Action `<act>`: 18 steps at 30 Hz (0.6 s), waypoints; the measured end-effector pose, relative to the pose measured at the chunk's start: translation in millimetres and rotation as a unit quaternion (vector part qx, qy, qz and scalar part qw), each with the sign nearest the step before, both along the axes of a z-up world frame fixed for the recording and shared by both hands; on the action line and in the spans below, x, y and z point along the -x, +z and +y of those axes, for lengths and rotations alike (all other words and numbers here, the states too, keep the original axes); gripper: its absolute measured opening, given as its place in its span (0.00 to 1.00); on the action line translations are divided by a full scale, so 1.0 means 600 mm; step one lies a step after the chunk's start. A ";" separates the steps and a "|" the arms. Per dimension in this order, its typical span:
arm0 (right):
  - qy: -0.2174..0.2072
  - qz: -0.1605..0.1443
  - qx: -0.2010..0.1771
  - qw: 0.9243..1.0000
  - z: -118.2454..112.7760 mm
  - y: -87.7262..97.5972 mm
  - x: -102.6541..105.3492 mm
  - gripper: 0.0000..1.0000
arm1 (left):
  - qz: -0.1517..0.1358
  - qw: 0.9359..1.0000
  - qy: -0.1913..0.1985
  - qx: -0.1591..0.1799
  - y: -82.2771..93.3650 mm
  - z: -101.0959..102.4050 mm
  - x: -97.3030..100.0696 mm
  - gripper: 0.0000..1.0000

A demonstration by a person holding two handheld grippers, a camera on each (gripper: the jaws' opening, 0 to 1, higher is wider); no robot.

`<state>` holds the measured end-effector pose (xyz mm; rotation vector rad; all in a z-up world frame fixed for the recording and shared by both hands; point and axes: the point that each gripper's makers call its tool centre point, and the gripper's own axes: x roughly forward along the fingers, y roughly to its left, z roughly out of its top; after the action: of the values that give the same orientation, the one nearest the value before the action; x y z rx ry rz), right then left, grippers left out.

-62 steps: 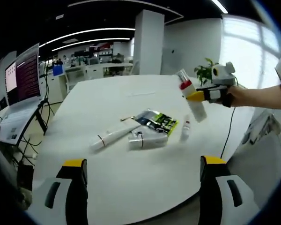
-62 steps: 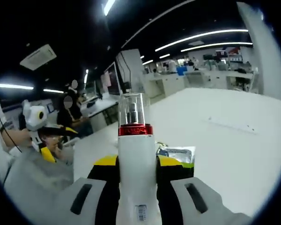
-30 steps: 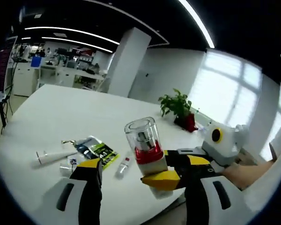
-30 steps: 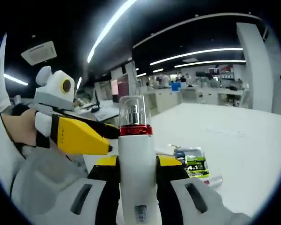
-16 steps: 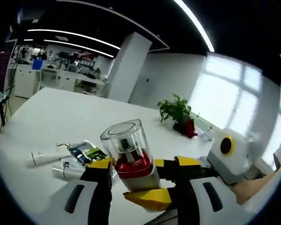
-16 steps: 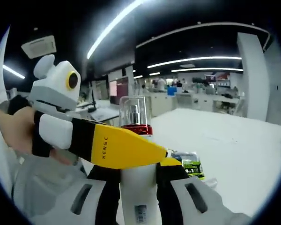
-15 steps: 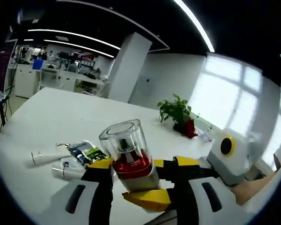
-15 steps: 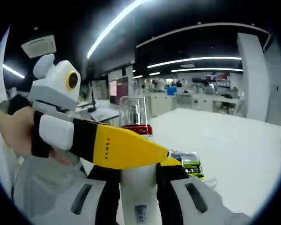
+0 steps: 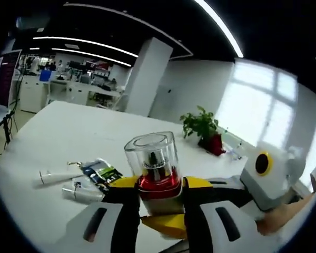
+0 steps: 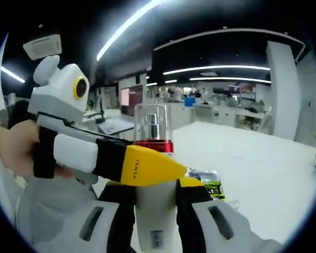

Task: Arrange the skincare products in the storage area until every visible bottle or jar stands upright without overlapping.

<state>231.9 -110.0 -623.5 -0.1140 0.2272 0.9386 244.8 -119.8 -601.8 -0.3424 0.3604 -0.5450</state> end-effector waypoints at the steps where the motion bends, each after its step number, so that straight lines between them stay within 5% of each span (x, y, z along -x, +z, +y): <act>1: 0.001 0.002 -0.003 1.000 0.000 0.001 0.001 0.29 | 0.001 1.000 -0.007 0.009 0.004 -0.001 0.000 0.26; 6: 0.045 0.011 -0.029 0.998 0.007 0.020 0.018 0.30 | -0.010 0.996 -0.086 0.023 0.018 0.000 0.013 0.24; 11: 0.110 0.036 -0.073 0.991 0.010 0.041 0.034 0.32 | -0.023 0.985 -0.168 0.041 0.041 -0.002 0.033 0.24; 16: 0.209 0.091 -0.128 0.965 0.012 0.072 0.062 0.32 | -0.035 0.966 -0.235 0.098 0.079 -0.007 0.057 0.24; 18: 0.235 0.110 -0.140 0.955 0.016 0.083 0.072 0.32 | -0.040 0.952 -0.273 0.135 0.100 -0.013 0.074 0.24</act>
<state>188.7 -100.6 -574.0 0.2101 0.2758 1.4519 200.4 -127.6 -541.6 -0.4857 0.2994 -1.1549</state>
